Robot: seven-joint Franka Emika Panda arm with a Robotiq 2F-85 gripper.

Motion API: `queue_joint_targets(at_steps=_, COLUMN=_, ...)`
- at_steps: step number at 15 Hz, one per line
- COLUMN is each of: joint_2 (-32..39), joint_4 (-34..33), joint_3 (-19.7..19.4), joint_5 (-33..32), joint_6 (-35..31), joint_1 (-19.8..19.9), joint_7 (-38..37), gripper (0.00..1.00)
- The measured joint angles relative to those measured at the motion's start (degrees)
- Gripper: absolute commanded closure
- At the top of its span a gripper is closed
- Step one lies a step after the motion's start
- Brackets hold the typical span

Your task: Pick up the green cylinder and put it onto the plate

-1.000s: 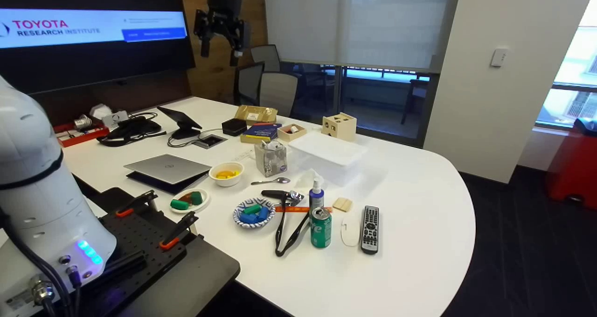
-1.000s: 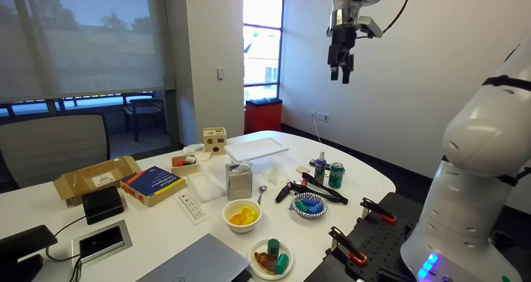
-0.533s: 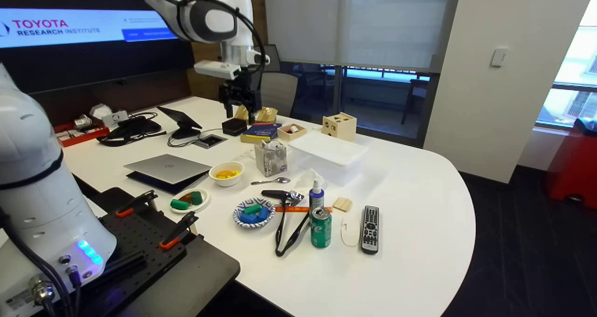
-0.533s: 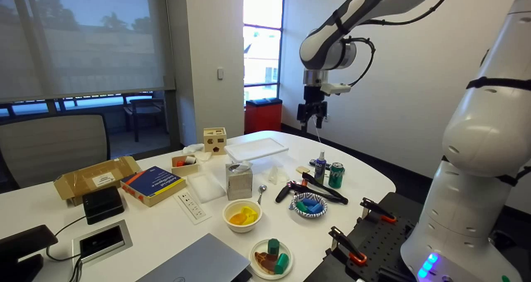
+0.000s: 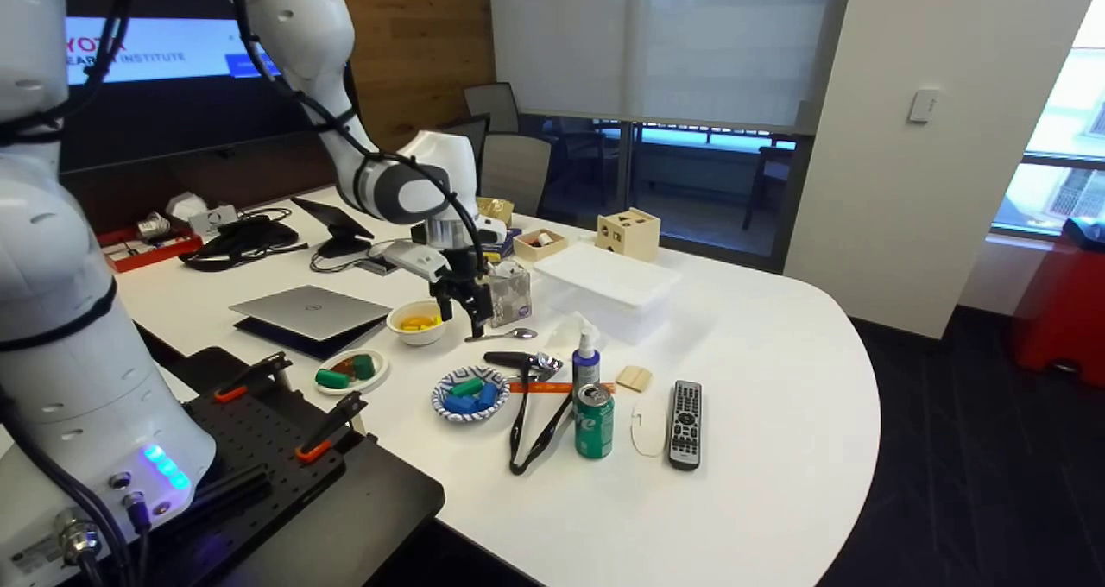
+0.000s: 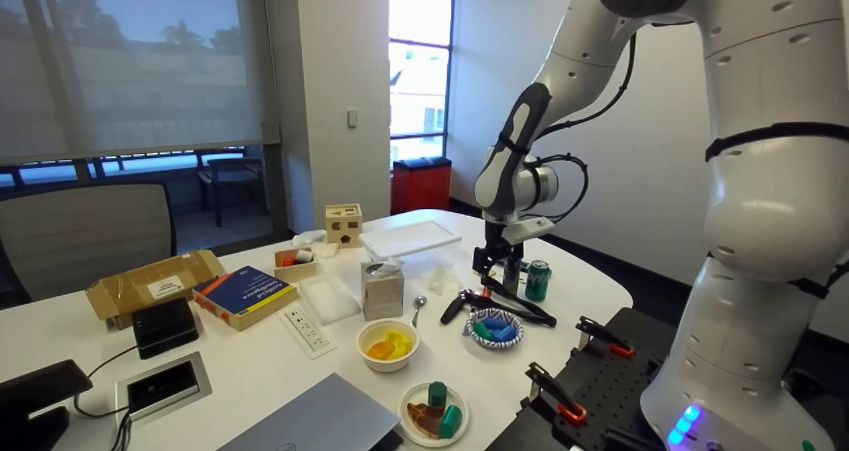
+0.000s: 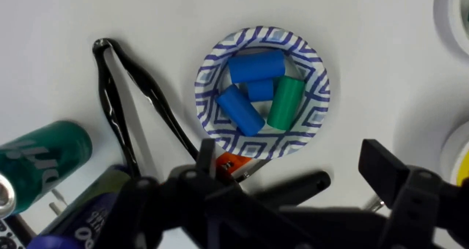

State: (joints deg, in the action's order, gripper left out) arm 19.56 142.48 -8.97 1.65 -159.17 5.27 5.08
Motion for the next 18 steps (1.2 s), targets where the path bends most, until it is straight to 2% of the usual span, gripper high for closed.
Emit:
queue_joint_targets(at_steps=4, joint_2=8.3, joint_4=-1.1, joint_3=5.3, joint_5=4.3, joint_6=-8.9, joint_1=6.0, joint_7=0.4, gripper=0.0)
queue_joint_targets(at_steps=8, joint_2=13.4, joint_4=-3.9, joint_3=9.8, joint_5=5.2, joint_6=-9.6, joint_1=11.2, joint_7=0.4, gripper=0.0)
queue_joint_targets(at_steps=14, joint_2=18.9, joint_4=-7.8, joint_3=11.2, joint_5=5.2, joint_6=-9.6, joint_1=14.0, joint_7=0.4, gripper=0.0)
queue_joint_targets(at_steps=18, joint_2=22.3, joint_4=-10.8, joint_3=12.1, joint_5=5.2, joint_6=-9.3, joint_1=14.5, joint_7=0.3, gripper=0.0)
